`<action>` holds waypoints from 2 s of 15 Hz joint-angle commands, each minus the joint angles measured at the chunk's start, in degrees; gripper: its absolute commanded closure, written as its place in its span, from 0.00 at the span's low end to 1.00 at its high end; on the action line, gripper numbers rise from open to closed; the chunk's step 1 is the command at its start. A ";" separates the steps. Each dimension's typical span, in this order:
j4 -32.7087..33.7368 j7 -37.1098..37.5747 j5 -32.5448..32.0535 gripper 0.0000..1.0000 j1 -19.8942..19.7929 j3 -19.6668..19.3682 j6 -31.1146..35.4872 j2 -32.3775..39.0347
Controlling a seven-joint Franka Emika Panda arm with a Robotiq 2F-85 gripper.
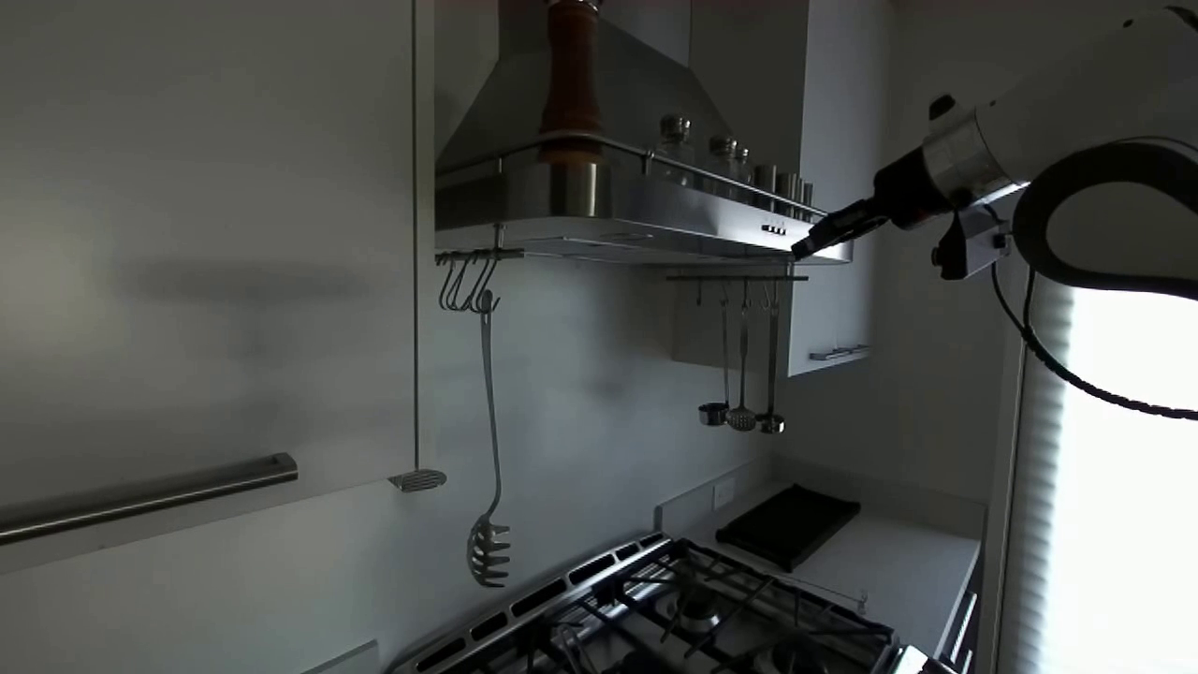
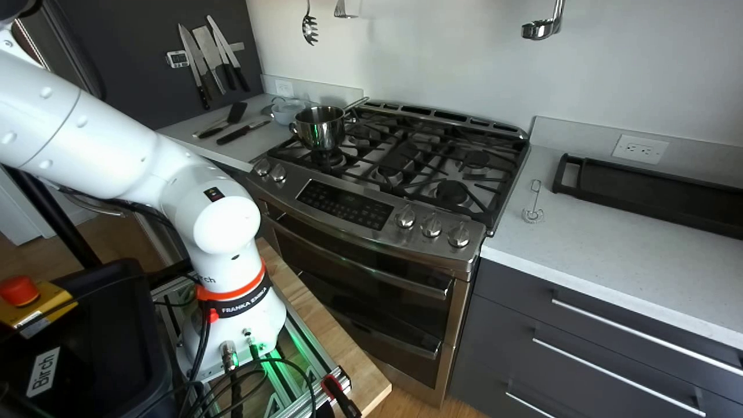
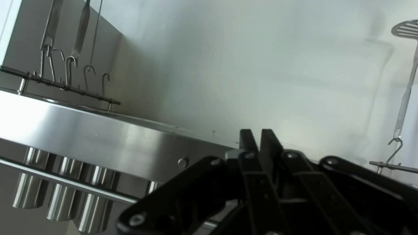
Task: Press a button on the range hood to turn on the light
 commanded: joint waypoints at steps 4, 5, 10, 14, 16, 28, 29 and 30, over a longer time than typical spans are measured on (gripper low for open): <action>0.50 -0.27 1.53 1.00 0.81 -0.47 8.12 2.40; 0.41 -0.15 1.48 1.00 0.67 -0.44 9.15 2.60; 0.29 -0.25 1.57 1.00 0.56 -0.55 12.73 3.70; -0.02 -0.55 2.78 1.00 1.21 -1.19 13.90 4.17; -0.11 -0.67 3.22 1.00 1.30 -1.39 13.97 4.21; -0.58 0.13 4.59 1.00 0.94 -1.77 13.29 3.87; -0.55 0.34 4.48 1.00 0.72 -1.71 13.29 3.87; -0.45 0.90 4.40 1.00 0.41 -1.52 13.03 3.86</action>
